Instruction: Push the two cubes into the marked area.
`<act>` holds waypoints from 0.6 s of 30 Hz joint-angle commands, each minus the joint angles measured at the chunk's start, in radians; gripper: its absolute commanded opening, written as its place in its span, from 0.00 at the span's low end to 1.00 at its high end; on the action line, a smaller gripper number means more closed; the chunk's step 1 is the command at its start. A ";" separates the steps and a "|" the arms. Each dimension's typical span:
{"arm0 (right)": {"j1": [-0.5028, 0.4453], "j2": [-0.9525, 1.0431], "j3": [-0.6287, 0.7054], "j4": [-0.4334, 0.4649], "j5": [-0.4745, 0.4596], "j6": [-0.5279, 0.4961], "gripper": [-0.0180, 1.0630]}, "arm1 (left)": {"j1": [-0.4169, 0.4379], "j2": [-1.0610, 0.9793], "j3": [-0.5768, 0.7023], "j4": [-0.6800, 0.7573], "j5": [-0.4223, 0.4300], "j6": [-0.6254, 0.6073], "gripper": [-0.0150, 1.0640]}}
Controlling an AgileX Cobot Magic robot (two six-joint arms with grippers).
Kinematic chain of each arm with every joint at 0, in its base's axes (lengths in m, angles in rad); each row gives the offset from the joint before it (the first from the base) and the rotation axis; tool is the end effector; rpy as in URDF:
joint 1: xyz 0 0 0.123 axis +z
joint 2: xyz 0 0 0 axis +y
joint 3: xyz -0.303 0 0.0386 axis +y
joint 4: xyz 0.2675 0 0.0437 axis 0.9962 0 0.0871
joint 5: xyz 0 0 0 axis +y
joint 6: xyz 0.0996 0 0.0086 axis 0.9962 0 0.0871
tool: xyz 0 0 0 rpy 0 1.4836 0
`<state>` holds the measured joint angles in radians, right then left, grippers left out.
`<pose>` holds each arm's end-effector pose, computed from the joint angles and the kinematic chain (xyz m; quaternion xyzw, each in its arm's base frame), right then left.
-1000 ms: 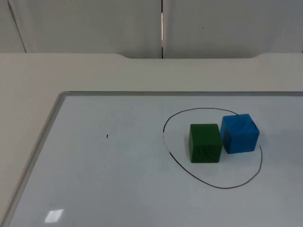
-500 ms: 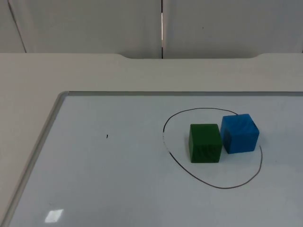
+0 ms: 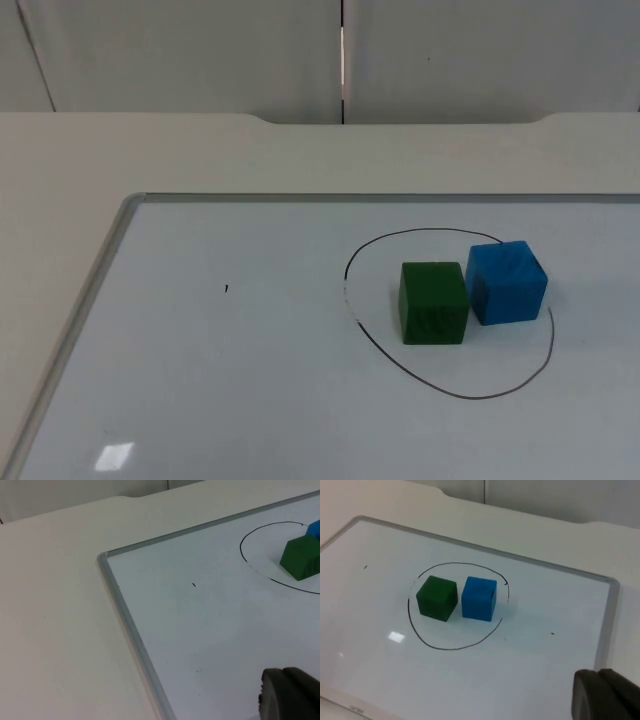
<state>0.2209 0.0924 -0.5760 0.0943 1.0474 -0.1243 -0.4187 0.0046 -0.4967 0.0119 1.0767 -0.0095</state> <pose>0.0050 0.0095 0.3068 -0.1476 0.8402 0.0722 0.5168 0.0005 0.0009 0.2801 0.1744 0.8415 -0.1028 0.5009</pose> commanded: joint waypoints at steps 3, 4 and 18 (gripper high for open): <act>-0.003 -0.061 0.006 -0.005 0.052 0.005 0.02 | 0.001 -0.005 0.003 -0.002 -0.002 0.001 0.01; -0.003 -0.080 0.014 -0.005 0.052 0.005 0.02 | 0.001 -0.005 0.003 -0.002 -0.002 0.001 0.01; -0.003 -0.092 0.061 -0.063 0.032 0.115 0.02 | 0.001 -0.005 0.003 -0.002 -0.002 0.001 0.01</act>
<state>0.2209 0.0043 -0.5175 0.0532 1.0894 -0.0360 -0.4187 0.0046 -0.4967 0.0119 1.0767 -0.0095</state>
